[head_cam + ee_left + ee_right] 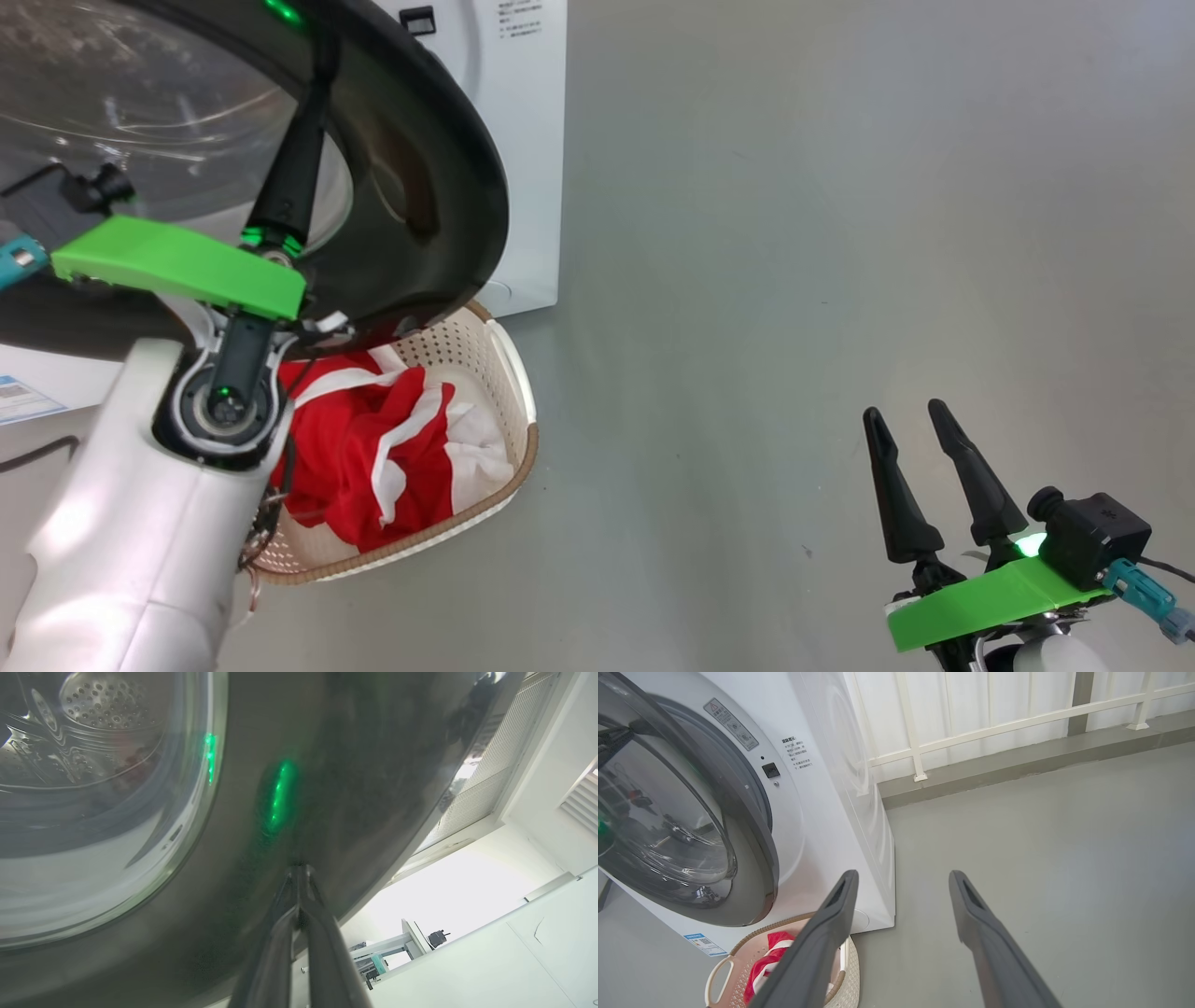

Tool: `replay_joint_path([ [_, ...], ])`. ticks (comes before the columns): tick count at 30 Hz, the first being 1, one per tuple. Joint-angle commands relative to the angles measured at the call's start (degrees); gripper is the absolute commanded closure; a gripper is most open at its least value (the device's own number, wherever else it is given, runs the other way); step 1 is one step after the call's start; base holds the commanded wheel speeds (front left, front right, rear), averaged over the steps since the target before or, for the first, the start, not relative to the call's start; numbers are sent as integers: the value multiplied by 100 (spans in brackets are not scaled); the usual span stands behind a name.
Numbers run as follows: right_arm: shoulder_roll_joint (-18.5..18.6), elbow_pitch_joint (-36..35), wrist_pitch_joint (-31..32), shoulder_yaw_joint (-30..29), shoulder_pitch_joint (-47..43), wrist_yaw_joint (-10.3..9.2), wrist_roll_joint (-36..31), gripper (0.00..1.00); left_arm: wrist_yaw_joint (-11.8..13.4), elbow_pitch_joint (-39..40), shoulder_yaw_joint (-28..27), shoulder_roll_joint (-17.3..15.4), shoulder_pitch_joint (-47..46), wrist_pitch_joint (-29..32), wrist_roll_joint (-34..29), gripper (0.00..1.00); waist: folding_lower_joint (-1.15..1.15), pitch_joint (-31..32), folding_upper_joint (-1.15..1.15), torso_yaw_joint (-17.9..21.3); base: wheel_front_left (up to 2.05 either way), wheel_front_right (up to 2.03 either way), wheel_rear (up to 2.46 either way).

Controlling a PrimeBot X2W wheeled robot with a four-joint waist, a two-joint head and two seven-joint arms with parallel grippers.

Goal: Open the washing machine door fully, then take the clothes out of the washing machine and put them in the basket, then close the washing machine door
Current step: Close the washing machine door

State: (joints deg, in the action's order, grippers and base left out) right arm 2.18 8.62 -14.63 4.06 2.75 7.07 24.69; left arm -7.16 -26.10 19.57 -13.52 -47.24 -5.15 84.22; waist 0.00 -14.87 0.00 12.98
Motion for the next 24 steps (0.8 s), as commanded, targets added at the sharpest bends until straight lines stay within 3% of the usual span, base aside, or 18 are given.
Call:
replay_joint_path([
  [1,70,-147,-37,74,137,42,18,0,-33,123,-56,-229,-110,-66,71,100,0,29,0,-43,0,0,0],
  [10,70,-95,-37,14,93,42,-90,0,-33,201,263,-352,274,-273,148,98,0,148,0,-202,0,0,0],
  [12,70,-83,-37,-1,65,42,-115,0,-33,202,385,-391,425,-328,120,67,0,192,0,-237,0,0,0],
  [13,70,-77,-37,-14,48,42,-128,0,-33,204,434,-396,507,-364,129,58,0,220,0,-263,0,0,0],
  [15,70,-63,-37,-31,15,42,-153,0,-33,210,519,-421,672,-435,147,51,0,263,0,-305,0,0,0],
  [16,70,-53,-37,-34,-3,42,-165,0,-33,211,564,-441,753,-483,137,35,0,280,0,-327,0,0,0],
  [19,70,-22,-37,-62,-61,42,-198,0,-33,225,662,-467,1009,-630,147,2,0,339,0,-409,0,0,0],
  [24,70,25,-37,-121,-177,42,-251,0,-33,239,703,-478,1495,-831,213,0,0,474,0,-565,0,0,0],
])
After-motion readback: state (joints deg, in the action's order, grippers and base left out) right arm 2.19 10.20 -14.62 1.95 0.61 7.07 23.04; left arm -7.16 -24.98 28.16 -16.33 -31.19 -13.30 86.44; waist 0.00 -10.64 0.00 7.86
